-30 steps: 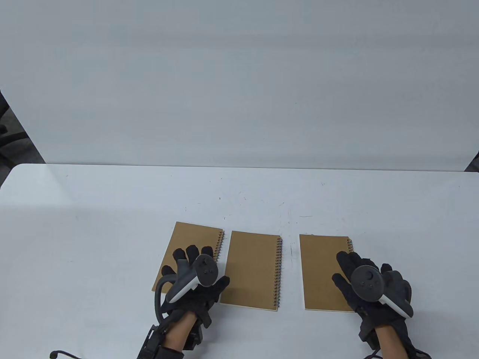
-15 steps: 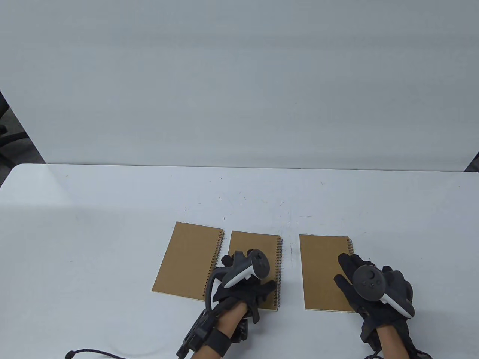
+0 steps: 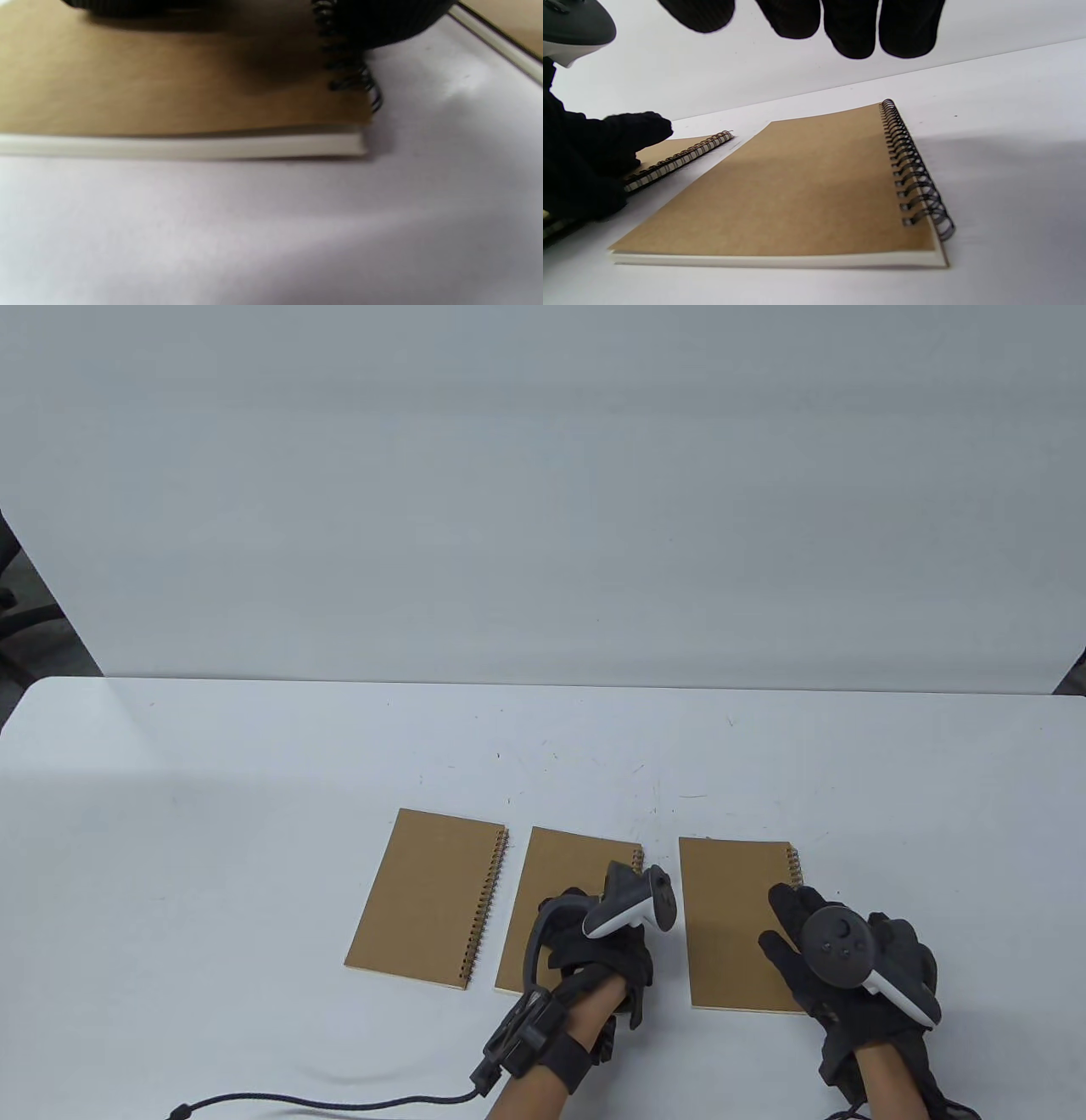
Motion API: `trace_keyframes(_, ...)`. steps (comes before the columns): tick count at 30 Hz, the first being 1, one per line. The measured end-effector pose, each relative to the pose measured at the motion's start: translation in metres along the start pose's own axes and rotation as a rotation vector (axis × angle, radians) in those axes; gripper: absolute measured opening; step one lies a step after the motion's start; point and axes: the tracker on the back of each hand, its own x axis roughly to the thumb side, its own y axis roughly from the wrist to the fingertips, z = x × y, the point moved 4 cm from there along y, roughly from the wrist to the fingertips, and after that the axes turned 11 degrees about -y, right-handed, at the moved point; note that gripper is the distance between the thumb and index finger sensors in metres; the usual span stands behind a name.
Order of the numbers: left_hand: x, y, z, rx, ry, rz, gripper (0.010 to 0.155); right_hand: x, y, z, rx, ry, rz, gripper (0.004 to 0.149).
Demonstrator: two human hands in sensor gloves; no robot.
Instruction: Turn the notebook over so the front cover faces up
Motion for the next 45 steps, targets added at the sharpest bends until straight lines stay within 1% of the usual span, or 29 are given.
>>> trace_keyframes(3,0.003,0.001,0.002,0.025,0.109,0.031,0.096,0.0,0.0,0.0,0.007,-0.004,-0.001,0.063)
trace_keyframes(5,-0.001,-0.004,0.01,0.089,0.079,0.047,0.091,0.0,0.0,0.0,0.005,-0.002,-0.002,0.063)
trace_keyframes(6,-0.002,-0.007,0.015,0.096,0.062,0.034,0.091,-0.001,0.001,0.0,0.005,0.0,-0.001,0.063)
trace_keyframes(7,-0.004,-0.01,0.018,0.082,0.044,0.026,0.091,-0.001,0.001,0.0,0.004,0.002,0.0,0.063)
trace_keyframes(10,-0.011,-0.029,0.038,0.128,-0.05,-0.017,0.09,-0.001,0.001,-0.001,0.002,0.005,-0.001,0.063)
trace_keyframes(13,-0.019,-0.052,0.061,0.204,-0.136,-0.061,0.087,-0.001,0.001,0.0,0.0,0.004,-0.001,0.063)
trace_keyframes(15,-0.026,-0.067,0.079,0.277,-0.186,-0.079,0.087,-0.001,0.001,0.001,0.005,-0.008,0.0,0.063)
trace_keyframes(17,-0.036,-0.079,0.092,0.337,-0.243,-0.087,0.088,-0.001,0.001,0.002,0.008,-0.012,0.001,0.063)
trace_keyframes(19,-0.048,-0.087,0.101,0.375,-0.325,-0.111,0.087,-0.001,0.001,0.002,0.01,-0.011,0.002,0.063)
trace_keyframes(21,-0.061,-0.087,0.1,0.371,-0.461,-0.16,0.086,-0.001,0.001,0.002,0.01,-0.009,0.004,0.063)
trace_keyframes(23,-0.076,-0.076,0.087,0.34,-0.614,-0.184,0.087,-0.001,0.001,0.002,0.013,-0.007,0.006,0.063)
trace_keyframes(24,-0.079,-0.072,0.082,0.325,-0.639,-0.183,0.086,-0.002,0.001,0.002,0.015,-0.007,0.007,0.063)
trace_keyframes(25,-0.087,-0.064,0.071,0.306,-0.663,-0.143,0.088,-0.002,0.001,0.003,0.015,-0.007,0.01,0.063)
trace_keyframes(26,-0.091,-0.059,0.065,0.306,-0.654,-0.119,0.088,-0.002,0.001,0.003,0.016,-0.009,0.01,0.063)
trace_keyframes(27,-0.097,-0.052,0.057,0.323,-0.604,-0.081,0.088,-0.002,0.001,0.004,0.024,-0.013,0.012,0.063)
trace_keyframes(28,-0.101,-0.045,0.049,0.314,-0.556,-0.044,0.087,-0.002,0.001,0.004,0.025,-0.016,0.013,0.063)
trace_keyframes(30,-0.105,-0.035,0.037,0.279,-0.508,0.003,0.09,-0.002,0.001,0.004,0.026,-0.019,0.013,0.063)
trace_keyframes(33,-0.109,-0.027,0.026,0.22,-0.508,0.029,0.09,-0.002,0.001,0.005,0.031,-0.016,0.014,0.063)
trace_keyframes(35,-0.111,-0.027,0.025,0.218,-0.503,0.046,0.091,-0.003,0.001,0.005,0.033,-0.019,0.017,0.062)
trace_keyframes(39,-0.116,-0.035,0.028,0.147,-0.4,0.126,0.097,-0.003,0.002,0.005,0.03,-0.029,0.018,0.062)
trace_keyframes(40,-0.117,-0.038,0.031,0.155,-0.363,0.139,0.097,-0.002,0.002,0.005,0.029,-0.032,0.017,0.062)
trace_keyframes(42,-0.125,-0.045,0.043,0.232,-0.277,0.159,0.095,-0.002,0.002,0.005,0.029,-0.036,0.015,0.062)
trace_keyframes(43,-0.129,-0.048,0.048,0.251,-0.24,0.177,0.095,-0.002,0.002,0.005,0.029,-0.038,0.015,0.062)
trace_keyframes(45,-0.141,-0.049,0.053,0.245,-0.179,0.195,0.095,-0.002,0.002,0.006,0.034,-0.041,0.014,0.062)
